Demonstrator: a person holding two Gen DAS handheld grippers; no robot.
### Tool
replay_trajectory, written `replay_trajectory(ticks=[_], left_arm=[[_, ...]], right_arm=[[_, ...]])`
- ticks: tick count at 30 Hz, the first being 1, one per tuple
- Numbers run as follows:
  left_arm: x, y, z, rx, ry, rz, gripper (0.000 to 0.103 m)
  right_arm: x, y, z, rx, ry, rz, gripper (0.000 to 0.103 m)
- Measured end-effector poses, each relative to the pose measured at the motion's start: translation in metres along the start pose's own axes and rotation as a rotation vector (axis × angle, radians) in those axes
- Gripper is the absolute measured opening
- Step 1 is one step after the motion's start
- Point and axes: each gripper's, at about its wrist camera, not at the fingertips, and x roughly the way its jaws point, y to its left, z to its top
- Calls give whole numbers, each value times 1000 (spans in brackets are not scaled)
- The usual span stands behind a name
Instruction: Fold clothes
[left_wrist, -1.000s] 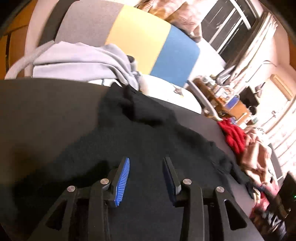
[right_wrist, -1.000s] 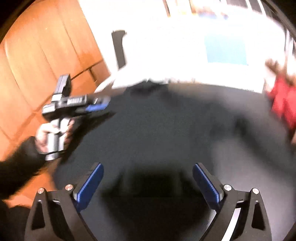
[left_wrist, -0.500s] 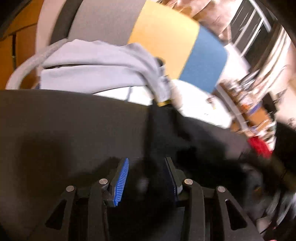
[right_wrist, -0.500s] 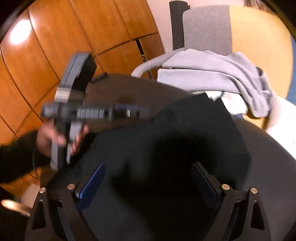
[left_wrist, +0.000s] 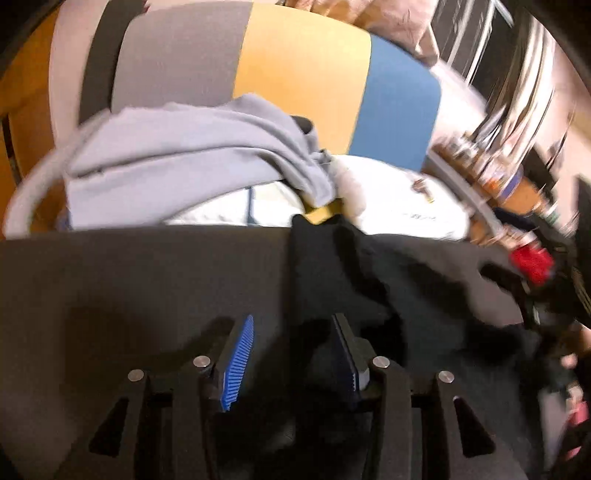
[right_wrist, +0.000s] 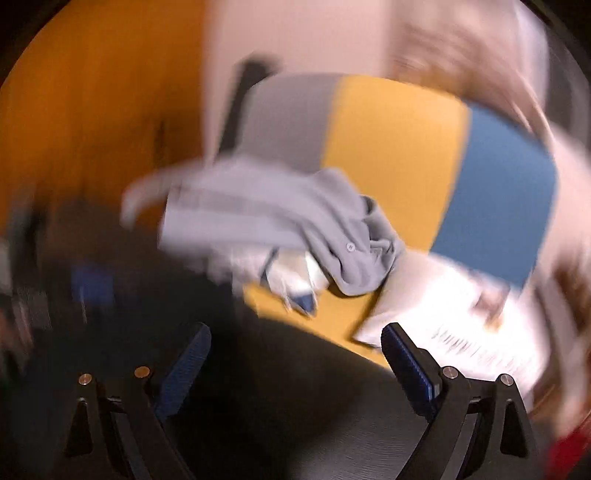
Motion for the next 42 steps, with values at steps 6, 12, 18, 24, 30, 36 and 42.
replay_trajectory(ticks=[6,12,18,24,30,36,42], left_arm=[[4,0,-12,-5,-17,36,43],[5,2,-12,-20,-21,52,45],[5,7,-13,-55,-30,17,45],[6,2,-15,-41,-37,36,48],[6,0,-16,-35,-40,41,49],[4,9,-14,-76,-34,-18,50],[12,5,6,-101,-6,-85,50]], right_arm=[[28,36,-18,-255,67,-40,94],[35,-36,-19,132,78,-174,94],[0,-41,-18,73,29,-68,94],[21,-45,-19,152,82,-108,98],[45,-51,-20,258,140,-161,103],[33,-47,-22,274,114,-63,103],[1,-36,-26,237,41,121,103]])
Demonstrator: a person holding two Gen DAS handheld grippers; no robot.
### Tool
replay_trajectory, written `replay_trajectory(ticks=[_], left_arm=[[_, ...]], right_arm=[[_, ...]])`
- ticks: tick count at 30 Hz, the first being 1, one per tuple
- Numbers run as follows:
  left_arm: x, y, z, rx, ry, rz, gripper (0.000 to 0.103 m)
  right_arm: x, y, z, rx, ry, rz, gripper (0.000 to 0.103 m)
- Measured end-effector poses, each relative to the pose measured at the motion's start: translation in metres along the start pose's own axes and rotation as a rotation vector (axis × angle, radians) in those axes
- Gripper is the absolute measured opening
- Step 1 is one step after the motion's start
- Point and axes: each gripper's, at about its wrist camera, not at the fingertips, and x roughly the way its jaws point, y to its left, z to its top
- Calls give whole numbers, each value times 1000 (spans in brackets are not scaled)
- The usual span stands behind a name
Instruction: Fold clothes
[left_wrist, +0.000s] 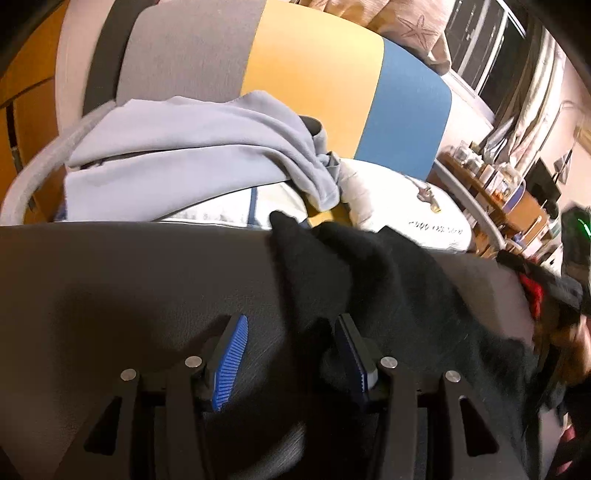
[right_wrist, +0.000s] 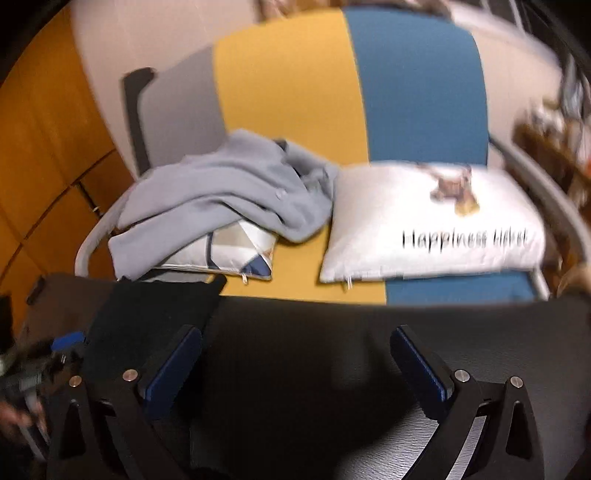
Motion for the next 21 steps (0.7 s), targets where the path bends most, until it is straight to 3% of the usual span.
replay_trajectory(ticks=[1,5,9,11,12,15,18,21], left_arm=[[4,-2,5,-3,7,-7,50],[24,-15,23,60,52,97,48],[33,-34,23,216,74,175,48],[33,-39,20,317,28,327,48],[33,-33,21,325,10,394,47],[27,11,31,155,0,461,45],[-1,39,33,-26,-62,426,40],[-29,16,22,-29,-137,212,42]], right_arm=[[-5,2,-1,-8,-8,32,103],[-25,11,-7,-38,-41,159,103],[2,53,-4,-203,45,206,103],[23,55,-9,-203,140,182,103],[38,51,-15,-189,217,135,103],[35,34,-35,-110,207,108,103],[28,28,-43,-56,183,88,103],[30,32,-42,-48,176,66,103]])
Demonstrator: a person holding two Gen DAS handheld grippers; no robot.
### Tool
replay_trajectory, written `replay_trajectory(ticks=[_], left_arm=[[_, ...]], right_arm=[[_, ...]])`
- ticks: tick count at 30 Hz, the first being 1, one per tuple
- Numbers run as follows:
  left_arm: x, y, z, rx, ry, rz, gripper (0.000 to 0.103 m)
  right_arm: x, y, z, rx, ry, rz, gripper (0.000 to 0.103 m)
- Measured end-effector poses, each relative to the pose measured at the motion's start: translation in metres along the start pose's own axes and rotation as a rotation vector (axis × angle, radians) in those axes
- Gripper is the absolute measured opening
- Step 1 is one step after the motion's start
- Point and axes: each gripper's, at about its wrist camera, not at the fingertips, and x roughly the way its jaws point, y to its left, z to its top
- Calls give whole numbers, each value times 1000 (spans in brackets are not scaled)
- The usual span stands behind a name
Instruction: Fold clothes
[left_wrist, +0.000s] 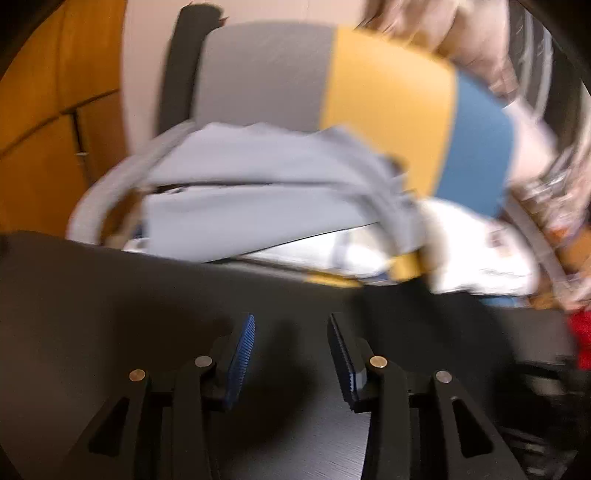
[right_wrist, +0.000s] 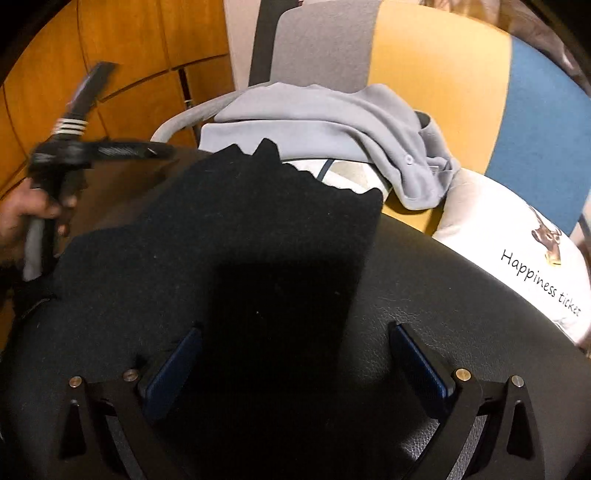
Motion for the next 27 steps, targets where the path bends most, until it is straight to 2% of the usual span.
replay_trajectory(ticks=[1,7,9,10,13,16,17,19,21,24,27], left_arm=[[-8,-4,-2,-3,-15,-51,44],[3,-17,-17,62,16,-40,44],[7,-21,-22,84,26,-36,44],[9,-23,-24,95,31,-34,41],[14,-29,-32,127,46,-28,41],[17,-37,-41,161,62,-32,43],[7,-45,-50,175,69,-62,43],[-13,-62,-69,203,84,-122,43],[-32,-79,-88,231,98,-183,43],[-61,-105,-116,273,118,-273,46],[-90,-130,-144,315,139,-364,46]], right_arm=[[1,1,1,-1,0,-7,103],[2,-1,-1,14,-14,-35,103],[-5,-7,-5,46,-26,-48,103],[-8,-10,-6,64,-30,-45,103],[-17,-14,-7,119,-43,-94,103],[-60,-17,-26,230,-146,-30,103],[-75,-19,-33,269,-182,-5,103],[-111,-25,-63,337,-232,36,103],[-149,-33,-105,380,-247,10,103],[-205,-58,-178,463,-209,-109,103],[-250,-81,-251,541,-84,-263,103]])
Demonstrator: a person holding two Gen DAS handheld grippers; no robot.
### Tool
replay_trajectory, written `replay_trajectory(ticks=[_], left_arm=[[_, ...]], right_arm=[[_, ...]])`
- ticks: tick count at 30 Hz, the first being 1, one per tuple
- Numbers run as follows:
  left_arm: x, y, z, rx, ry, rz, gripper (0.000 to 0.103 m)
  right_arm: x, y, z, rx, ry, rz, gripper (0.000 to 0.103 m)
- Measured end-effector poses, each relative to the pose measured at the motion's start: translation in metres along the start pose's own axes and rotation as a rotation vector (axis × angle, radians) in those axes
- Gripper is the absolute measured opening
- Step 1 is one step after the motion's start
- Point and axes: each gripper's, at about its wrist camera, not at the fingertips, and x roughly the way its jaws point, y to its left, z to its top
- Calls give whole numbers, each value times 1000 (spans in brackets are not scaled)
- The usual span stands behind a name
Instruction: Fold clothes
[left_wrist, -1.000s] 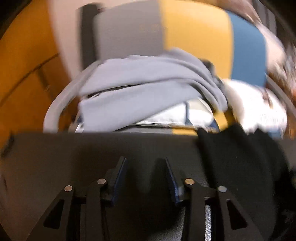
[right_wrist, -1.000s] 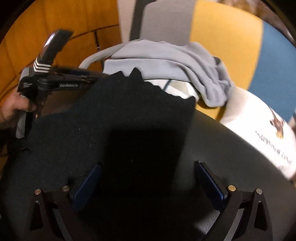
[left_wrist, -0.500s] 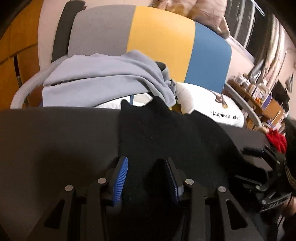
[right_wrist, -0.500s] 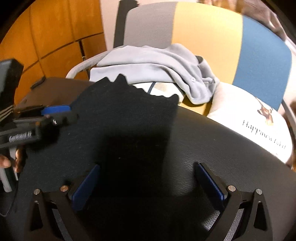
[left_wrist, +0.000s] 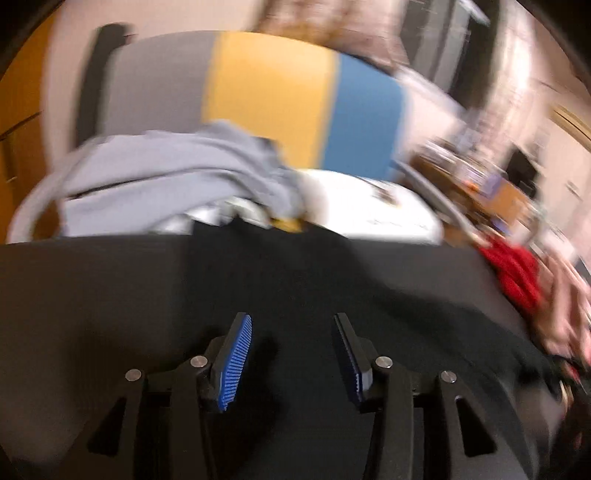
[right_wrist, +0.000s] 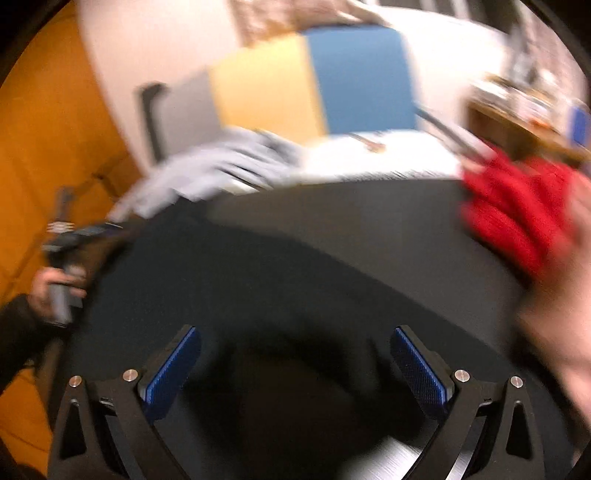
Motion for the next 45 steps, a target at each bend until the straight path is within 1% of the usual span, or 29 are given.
replay_trajectory(ticks=[1,3,4,6,7,9,10,11,12,14,17,19,20,21,23,24,25,26,28,29,30,31,33,35,38,40,42,43,45], left_arm=[[-4,-14,-7,15,5,-30,46],[-13,-41,-20,45,15,-91,46],[-18,-55,-27,60,19,-121,46],[-25,-84,-42,97,33,-179,46],[-25,-103,-54,140,54,-204,46],[-26,-141,-78,223,95,-248,46],[-26,-155,-90,258,114,-256,46],[-27,-168,-101,295,121,-255,48],[-30,-175,-109,333,101,-236,49],[-33,-182,-115,353,107,-225,49],[-38,-175,-118,291,127,-284,49],[-46,-171,-126,301,136,-300,49],[-50,-170,-131,312,135,-304,49],[-51,-168,-131,314,135,-314,49],[-54,-163,-132,293,151,-349,49],[-54,-161,-130,272,165,-370,49],[-54,-155,-123,225,179,-393,49],[-54,-147,-115,160,169,-412,49],[-53,-129,-99,38,147,-443,50],[-53,-121,-92,-3,128,-432,50],[-53,-112,-86,-36,107,-408,50],[-53,-104,-80,-67,91,-387,50],[-54,-88,-74,-113,81,-368,50],[-55,-75,-70,-133,74,-334,51],[-56,-58,-69,-165,68,-299,51],[-56,-46,-72,-209,62,-290,51],[-58,-32,-78,-259,55,-284,51],[-58,-25,-80,-283,48,-279,52],[-61,-11,-84,-334,33,-277,52]], right_arm=[[-11,-20,-14,19,19,-73,103],[-33,-56,-39,87,36,-192,99],[-44,-75,-51,123,44,-250,98],[-59,-96,-69,164,33,-310,96],[-64,-103,-75,170,25,-330,96],[-63,-109,-80,157,17,-315,92],[-59,-109,-79,146,18,-308,89],[-54,-109,-79,133,19,-301,78],[-48,-109,-79,121,22,-302,66],[-34,-112,-78,106,56,-296,60],[-28,-113,-73,107,62,-293,60],[-28,-111,-74,99,73,-311,56],[-30,-110,-75,95,77,-326,49],[-34,-111,-78,106,75,-346,44],[-41,-121,-88,170,60,-353,43],[-44,-127,-92,206,45,-333,43],[-44,-129,-92,228,43,-319,43],[-44,-130,-90,245,45,-309,42],[-44,-132,-86,281,48,-288,30],[-45,-139,-84,352,27,-233,15],[-46,-147,-82,435,1,-167,10],[-47,-153,-80,517,-39,-96,10],[-44,-156,-70,613,-107,28,10],[-37,-146,-49,636,-151,125,10],[-23,-106,1,576,-198,250,10],[-8,-64,32,508,-203,337,10],[13,-15,65,415,-182,432,10],[20,8,76,373,-165,482,10],[44,84,94,248,-99,614,11]])
